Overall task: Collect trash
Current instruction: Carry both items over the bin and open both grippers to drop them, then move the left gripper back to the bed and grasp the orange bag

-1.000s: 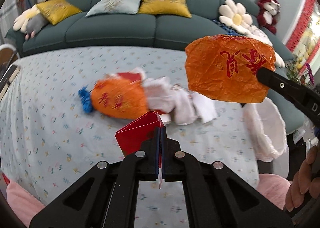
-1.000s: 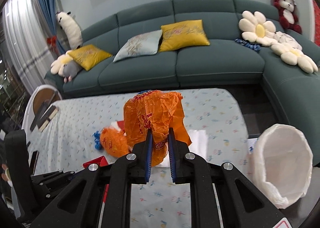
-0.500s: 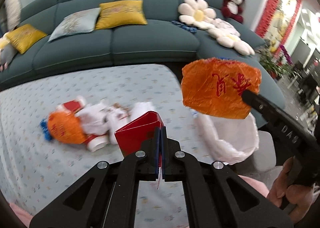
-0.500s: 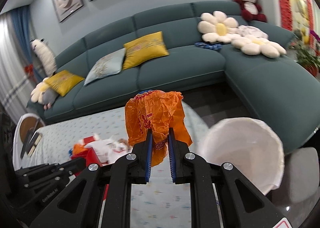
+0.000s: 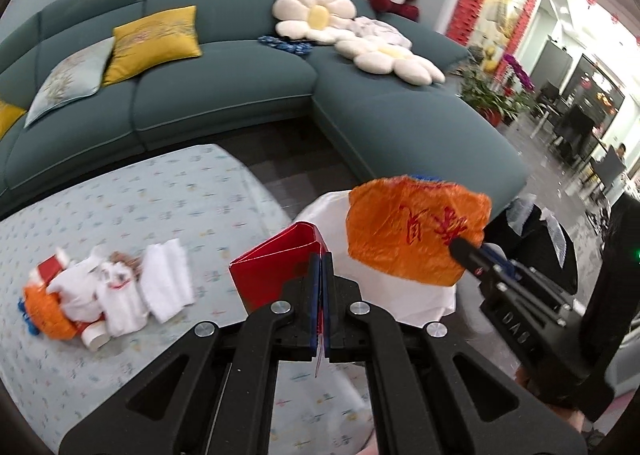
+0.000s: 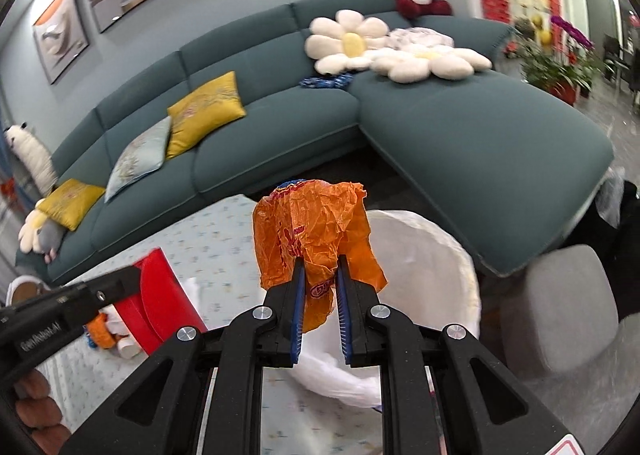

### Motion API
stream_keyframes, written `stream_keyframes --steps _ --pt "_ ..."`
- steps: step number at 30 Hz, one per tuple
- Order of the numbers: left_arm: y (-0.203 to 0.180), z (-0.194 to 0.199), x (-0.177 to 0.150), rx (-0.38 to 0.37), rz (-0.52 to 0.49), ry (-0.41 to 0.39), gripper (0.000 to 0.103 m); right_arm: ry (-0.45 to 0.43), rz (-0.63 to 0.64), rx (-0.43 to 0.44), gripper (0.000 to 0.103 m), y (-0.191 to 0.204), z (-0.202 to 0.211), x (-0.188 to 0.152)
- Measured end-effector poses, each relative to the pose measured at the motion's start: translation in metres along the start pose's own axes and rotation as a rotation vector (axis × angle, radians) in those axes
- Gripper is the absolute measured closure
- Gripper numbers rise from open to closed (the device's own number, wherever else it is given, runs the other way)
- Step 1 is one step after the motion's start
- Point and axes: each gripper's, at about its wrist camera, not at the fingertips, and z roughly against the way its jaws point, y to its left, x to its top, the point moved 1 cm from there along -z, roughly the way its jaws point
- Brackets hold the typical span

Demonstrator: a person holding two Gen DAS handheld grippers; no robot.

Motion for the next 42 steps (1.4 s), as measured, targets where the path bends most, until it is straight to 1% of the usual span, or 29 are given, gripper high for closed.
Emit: stream_keyframes --steps 3,5,7,8,9,10,11,12,13,14,19,25,28,34,42 --pt "-0.016 -0.012 0.003 -0.023 -0.012 0.013 0.102 0.009 -0.023 -0.022 0.089 -0.015 -0.007 -0.001" --pt "-0.023 -0.020 0.005 -0.026 -0.024 0.019 0.102 0.014 -0.035 -0.035 0.089 -0.024 -0.011 -0.001" --pt "-0.030 -0.028 0.009 -0.048 -0.026 0.034 0.101 0.023 -0.043 -0.045 0.083 -0.030 -0.016 -0.002" --pt "-0.032 -0.030 0.010 -0.055 -0.023 0.037 0.101 0.020 -0.047 -0.054 0.082 -0.031 -0.016 -0.001" --pt "-0.033 -0.033 0.012 -0.057 -0.019 0.036 0.099 0.019 -0.050 -0.060 0.078 -0.033 -0.016 -0.001" --pt "-0.034 -0.034 0.014 -0.059 -0.016 0.034 0.090 0.018 -0.055 -0.060 0.074 -0.035 -0.017 -0.001" --pt "-0.035 -0.034 0.014 -0.060 -0.013 0.034 0.076 0.015 -0.058 -0.063 0.070 -0.035 -0.015 -0.001" --pt "-0.035 -0.034 0.016 -0.059 -0.007 0.025 0.070 0.010 -0.060 -0.068 0.064 -0.036 -0.015 0.000" --pt "-0.035 -0.032 0.017 -0.053 -0.003 0.016 0.061 0.001 -0.060 -0.071 0.061 -0.036 -0.014 0.000" --pt "-0.035 -0.031 0.018 -0.050 0.000 0.006 0.059 -0.003 -0.059 -0.072 0.060 -0.036 -0.012 0.001" --pt "-0.031 -0.027 0.020 -0.032 0.008 -0.004 0.057 -0.007 -0.049 -0.068 0.059 -0.032 -0.011 0.004" --pt "-0.012 -0.019 0.016 -0.002 0.037 -0.012 0.057 -0.019 -0.019 -0.060 0.054 -0.014 -0.005 0.008" --pt "-0.002 -0.013 0.013 0.018 0.050 -0.019 0.057 -0.023 -0.002 -0.051 0.053 -0.005 -0.002 0.010" --pt "0.024 0.004 0.008 0.068 0.077 -0.045 0.057 -0.026 0.047 -0.020 0.053 0.026 0.002 0.012" --pt "0.079 0.032 -0.006 0.149 0.155 -0.070 0.057 -0.014 0.124 0.039 0.053 0.081 0.003 0.007"
